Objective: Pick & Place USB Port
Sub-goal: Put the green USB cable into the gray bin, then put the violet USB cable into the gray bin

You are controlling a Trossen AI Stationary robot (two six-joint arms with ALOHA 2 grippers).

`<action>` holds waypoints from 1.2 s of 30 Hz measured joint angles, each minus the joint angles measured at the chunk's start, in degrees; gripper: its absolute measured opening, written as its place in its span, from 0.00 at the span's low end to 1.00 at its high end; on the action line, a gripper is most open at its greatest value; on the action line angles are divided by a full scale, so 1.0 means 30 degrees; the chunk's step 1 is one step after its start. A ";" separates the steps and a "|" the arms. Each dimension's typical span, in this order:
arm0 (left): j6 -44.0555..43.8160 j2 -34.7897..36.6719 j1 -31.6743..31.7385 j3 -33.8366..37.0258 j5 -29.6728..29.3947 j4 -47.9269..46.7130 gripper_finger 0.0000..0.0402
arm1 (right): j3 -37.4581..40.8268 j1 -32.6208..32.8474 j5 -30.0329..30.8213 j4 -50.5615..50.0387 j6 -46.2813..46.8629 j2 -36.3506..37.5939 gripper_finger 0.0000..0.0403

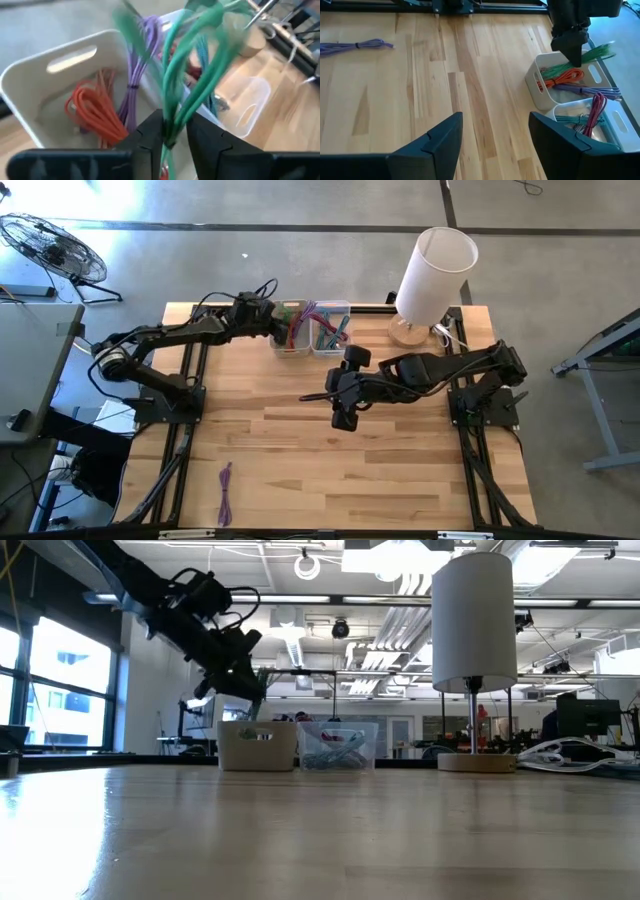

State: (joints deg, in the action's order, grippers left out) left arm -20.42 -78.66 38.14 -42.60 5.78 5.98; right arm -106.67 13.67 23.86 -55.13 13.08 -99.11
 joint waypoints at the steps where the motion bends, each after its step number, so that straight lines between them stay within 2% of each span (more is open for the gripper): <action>1: -0.0190 -0.0082 0.0123 -0.0116 0.0177 -0.0382 0.22 | 0.0001 0.0000 -0.0006 -0.0046 0.0000 -0.0004 0.55; 6: -0.0353 -0.0121 0.0616 -0.0185 0.0387 -0.2040 0.29 | 0.0000 0.0000 -0.0055 -0.0434 0.0351 -0.0007 0.55; 11: -0.0991 -0.0121 0.0675 -0.0182 0.0898 -0.1602 0.36 | 0.0321 0.0000 0.0019 -0.0741 0.0641 -0.0007 0.55; 14: -0.2227 -0.0121 0.0665 -0.0178 0.1963 -0.0072 0.39 | 0.1145 0.0000 0.0011 -0.0578 0.0641 -0.0029 0.55; 19: -0.2337 0.0024 0.0669 -0.0185 0.4346 0.3886 0.41 | 0.3082 -0.0058 0.0347 0.0400 0.0690 -0.0046 0.55; 25: -0.2329 0.0054 0.0658 -0.0185 0.9609 1.0461 0.41 | 0.3983 -0.0058 0.0939 0.1189 0.0385 -0.0036 0.55; 29: -0.2652 0.0055 0.0629 -0.0185 1.4601 1.4707 0.41 | 0.3963 -0.0047 0.0929 0.1350 0.0033 0.0113 0.55; 33: -0.5577 0.0164 -0.0350 -0.0185 1.9099 1.7159 0.41 | 0.3963 -0.0044 0.0760 0.1302 -0.0162 0.0888 0.55; 36: -0.6229 0.0749 -0.2046 -0.0185 2.0957 1.7691 0.41 | 0.3942 -0.0036 0.0817 0.1309 -0.0106 0.1775 0.55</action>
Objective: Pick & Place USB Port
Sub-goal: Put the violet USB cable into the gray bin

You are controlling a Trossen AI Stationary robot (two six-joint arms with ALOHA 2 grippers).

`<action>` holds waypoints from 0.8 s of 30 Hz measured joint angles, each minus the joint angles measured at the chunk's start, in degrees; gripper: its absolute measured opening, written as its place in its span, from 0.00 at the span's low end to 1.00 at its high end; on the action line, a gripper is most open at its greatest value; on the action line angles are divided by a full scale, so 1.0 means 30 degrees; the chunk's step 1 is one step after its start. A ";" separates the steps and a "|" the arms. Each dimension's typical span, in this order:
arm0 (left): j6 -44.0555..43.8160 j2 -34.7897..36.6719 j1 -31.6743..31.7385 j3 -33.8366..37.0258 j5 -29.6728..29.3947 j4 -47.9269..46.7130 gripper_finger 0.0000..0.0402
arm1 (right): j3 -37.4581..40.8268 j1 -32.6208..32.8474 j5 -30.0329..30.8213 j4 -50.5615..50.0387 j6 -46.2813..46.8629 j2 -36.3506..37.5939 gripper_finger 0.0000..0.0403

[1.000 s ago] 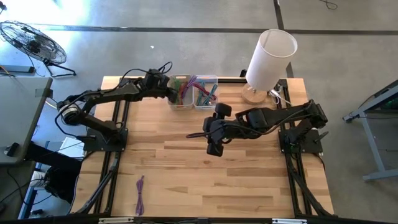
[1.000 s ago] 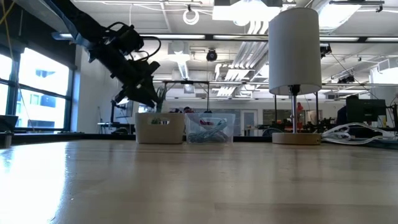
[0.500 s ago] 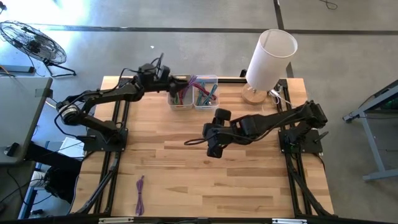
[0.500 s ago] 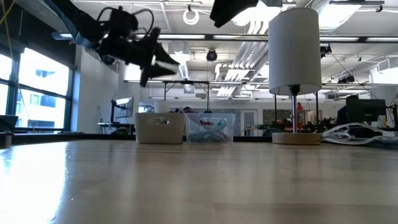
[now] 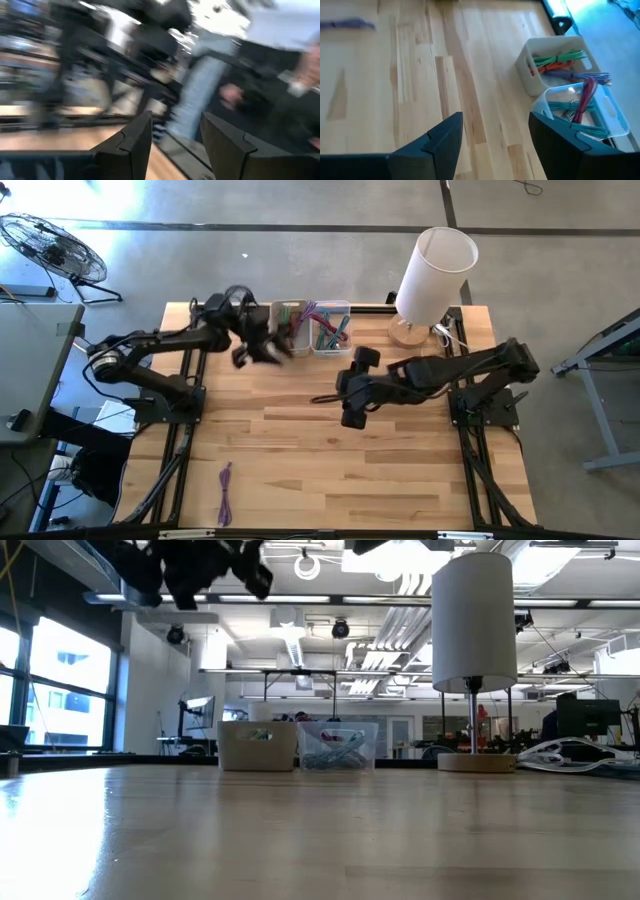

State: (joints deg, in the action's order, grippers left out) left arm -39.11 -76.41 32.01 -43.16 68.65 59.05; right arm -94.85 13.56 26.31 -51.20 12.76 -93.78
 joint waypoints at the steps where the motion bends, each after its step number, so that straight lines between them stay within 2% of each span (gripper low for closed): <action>1: 0.0005 0.0245 -0.0657 0.0003 0.0388 -0.0038 0.41 | 0.0000 0.0000 0.0028 0.0001 0.0064 0.0277 0.55; 7: -0.1266 0.2447 -0.4867 0.0015 0.1746 -0.0075 0.41 | -0.0007 0.0073 -0.0087 0.0057 0.1054 0.2126 0.55; 12: -0.2043 0.5253 -0.8547 0.0015 0.0105 -0.0388 0.41 | -0.0007 0.0600 0.0010 0.0121 0.1243 0.2702 0.55; 16: -0.0291 0.7358 -1.1062 0.0007 -0.3044 -0.2737 0.41 | -0.0007 0.1118 -0.0004 0.0156 0.1243 0.2670 0.55; 19: 0.2940 0.9022 -1.2820 0.0007 -0.6201 -0.7900 0.41 | -0.0007 0.1421 0.0042 0.0197 0.1243 0.2550 0.55; 21: 0.4824 1.0084 -1.3930 0.0007 -0.8961 -1.2218 0.41 | 0.0000 0.1608 0.0021 0.0197 0.1243 0.2509 0.55; 24: 0.5827 1.1275 -1.5778 0.0010 -1.4479 -1.7904 0.41 | 0.0000 0.1882 0.0047 0.0348 0.1307 0.2509 0.55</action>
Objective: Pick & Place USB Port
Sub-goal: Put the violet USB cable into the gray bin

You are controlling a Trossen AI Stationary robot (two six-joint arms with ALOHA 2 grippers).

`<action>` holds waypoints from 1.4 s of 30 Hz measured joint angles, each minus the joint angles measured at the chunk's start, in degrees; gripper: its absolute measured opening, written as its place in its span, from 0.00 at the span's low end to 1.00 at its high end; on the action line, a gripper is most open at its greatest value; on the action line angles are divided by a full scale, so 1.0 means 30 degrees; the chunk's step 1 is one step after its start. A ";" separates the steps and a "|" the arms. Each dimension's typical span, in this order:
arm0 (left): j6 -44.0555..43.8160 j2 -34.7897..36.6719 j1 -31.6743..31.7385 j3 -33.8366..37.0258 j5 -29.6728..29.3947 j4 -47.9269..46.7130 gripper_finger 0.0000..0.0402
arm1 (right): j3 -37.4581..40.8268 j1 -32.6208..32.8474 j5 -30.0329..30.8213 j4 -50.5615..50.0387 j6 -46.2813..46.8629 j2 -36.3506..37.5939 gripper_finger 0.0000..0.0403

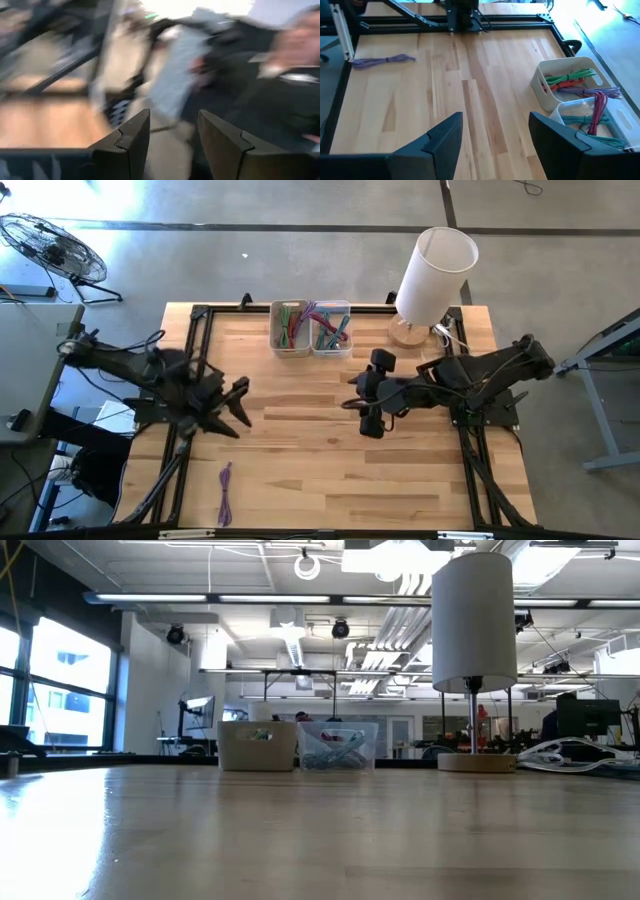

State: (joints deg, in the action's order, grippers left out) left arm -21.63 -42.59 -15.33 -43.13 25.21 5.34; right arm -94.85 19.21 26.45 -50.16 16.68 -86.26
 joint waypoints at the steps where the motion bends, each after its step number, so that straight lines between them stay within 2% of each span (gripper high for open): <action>1: -0.0094 0.0261 -0.0741 0.0005 -0.1886 -0.1338 0.41 | 0.0000 0.0112 0.0003 -0.0015 0.0001 0.0000 0.55; 4: -0.2126 0.0692 -0.3408 0.0005 -0.6975 -0.3981 0.41 | 0.0000 0.0453 -0.0008 -0.0027 0.0001 -0.0007 0.55; 8: -0.4479 0.0441 -0.7270 0.0005 -1.1952 -0.5837 0.41 | 0.0000 0.0822 0.0014 -0.0042 -0.0008 -0.0007 0.55; 11: -0.6098 -0.0250 -0.9602 0.0005 -1.4723 -0.6391 0.41 | 0.0000 0.1002 0.0199 -0.0042 -0.0028 -0.0007 0.55; 14: -0.7905 -0.1132 -1.1313 0.0005 -1.6051 -0.6586 0.41 | 0.0043 0.1025 0.0243 -0.0063 -0.0048 -0.0007 0.55; 18: -1.1260 -0.2655 -1.2929 0.0003 -1.5836 -0.7581 0.41 | 0.0044 0.1011 0.0317 -0.0053 -0.0055 -0.0007 0.55; 21: -1.3591 -0.3832 -1.3522 0.0005 -1.4512 -0.8492 0.41 | 0.0044 0.1011 0.0582 -0.0056 -0.0075 -0.0007 0.55; 25: -1.4880 -0.5035 -1.3539 0.0005 -1.2355 -0.9335 0.41 | 0.0044 0.1011 0.0709 -0.0071 -0.0375 -0.0007 0.55; 29: -1.5064 -0.5374 -1.3531 0.0005 -1.2094 -1.0089 0.41 | 0.0044 0.1011 0.0717 -0.0141 -0.0560 -0.0007 0.55; 34: -1.8409 -0.5662 -1.3524 -0.0010 -1.2194 -1.1617 0.41 | 0.0044 0.1011 0.0717 -0.0429 -0.0567 -0.0007 0.55; 37: -2.0029 -0.6161 -1.3510 -0.0010 -1.0758 -1.2946 0.41 | 0.0044 0.1011 0.0717 -0.0543 -0.0561 -0.0007 0.55; 40: -1.8631 -0.6915 -1.3517 -0.0010 -0.8445 -1.3433 0.41 | 0.0044 0.1011 0.0712 -0.0779 -0.0560 -0.0015 0.55; 42: -1.5494 -0.7477 -1.3517 -0.0003 -0.6933 -1.3476 0.41 | 0.0044 0.1011 0.0717 -0.1009 -0.0522 -0.0015 0.55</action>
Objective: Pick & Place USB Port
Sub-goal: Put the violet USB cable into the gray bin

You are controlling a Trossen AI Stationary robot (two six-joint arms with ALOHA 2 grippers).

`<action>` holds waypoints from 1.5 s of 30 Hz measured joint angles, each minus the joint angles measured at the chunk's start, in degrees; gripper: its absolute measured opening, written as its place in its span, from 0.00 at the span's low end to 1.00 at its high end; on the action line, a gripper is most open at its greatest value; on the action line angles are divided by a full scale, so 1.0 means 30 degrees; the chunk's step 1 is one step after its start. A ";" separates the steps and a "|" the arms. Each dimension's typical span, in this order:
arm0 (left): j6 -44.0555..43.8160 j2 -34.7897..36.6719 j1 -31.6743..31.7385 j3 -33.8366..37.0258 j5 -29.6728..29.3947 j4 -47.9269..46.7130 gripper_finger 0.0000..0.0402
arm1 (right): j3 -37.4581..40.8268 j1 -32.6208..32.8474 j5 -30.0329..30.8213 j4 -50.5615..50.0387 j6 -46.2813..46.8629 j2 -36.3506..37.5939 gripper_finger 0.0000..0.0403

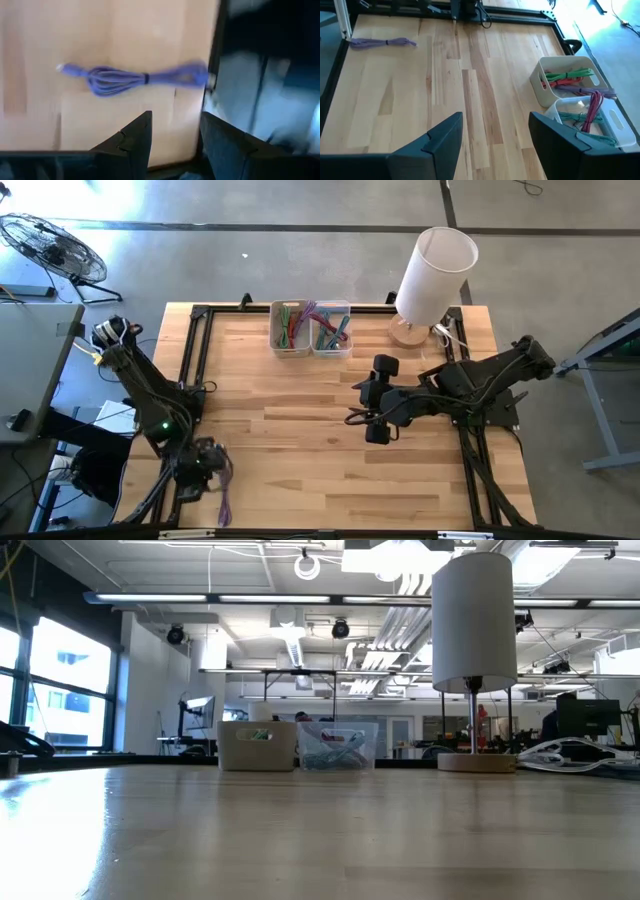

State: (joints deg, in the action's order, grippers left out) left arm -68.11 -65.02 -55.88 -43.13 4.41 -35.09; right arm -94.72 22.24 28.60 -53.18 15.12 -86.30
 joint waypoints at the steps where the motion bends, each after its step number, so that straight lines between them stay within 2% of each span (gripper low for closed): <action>1: 0.1847 -0.0308 -0.0007 0.0000 0.0559 0.0156 0.41 | 0.0000 0.0000 -0.0004 -0.0149 0.0040 0.0000 0.55; 5: 0.8278 -0.1606 -0.0007 0.0000 0.2398 -0.0100 0.41 | 0.0000 0.0000 -0.0005 -0.0347 0.0365 0.0000 0.55; 8: 1.2028 -0.2495 -0.0007 0.0000 0.2469 -0.0496 0.41 | 0.0000 0.0000 -0.0007 -0.0345 0.0535 0.0000 0.55; 14: 1.7542 -0.3410 0.0009 0.0007 0.1089 -0.0407 0.41 | 0.0000 0.0000 -0.0013 -0.0339 0.1526 0.0000 0.55; 20: 2.3131 -0.3409 -0.0006 0.0007 -0.1167 0.0628 0.41 | 0.0000 0.0000 -0.0007 -0.0296 0.3317 0.0000 0.55; 25: 2.2045 -0.3408 0.0007 0.0007 -0.3518 0.0349 0.41 | 0.0000 0.0000 -0.0035 0.0952 0.4766 -0.0001 0.55; 27: 2.1696 -0.3408 0.0015 0.0007 -0.3888 0.0355 0.41 | 0.0000 0.0000 -0.0233 0.2117 0.4859 -0.0007 0.55; 30: 2.2062 -0.3408 0.0000 0.0007 -0.3475 0.0189 0.41 | 0.0000 0.0000 -0.0853 0.3676 0.4828 -0.0007 0.55; 37: 2.2111 -0.3408 -0.0002 0.0007 -0.2677 0.0352 0.41 | 0.0000 0.0364 -0.0857 0.6442 0.4889 -0.0007 0.55; 45: 2.2226 -0.3823 -0.0831 0.0000 -0.1055 0.1864 0.41 | 0.0000 0.0969 -0.0625 0.7549 0.4893 -0.0105 0.55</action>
State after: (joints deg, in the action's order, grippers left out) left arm -1.43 -76.49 -58.37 -43.13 1.25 -29.50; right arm -94.72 25.15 26.72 -30.54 29.80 -86.62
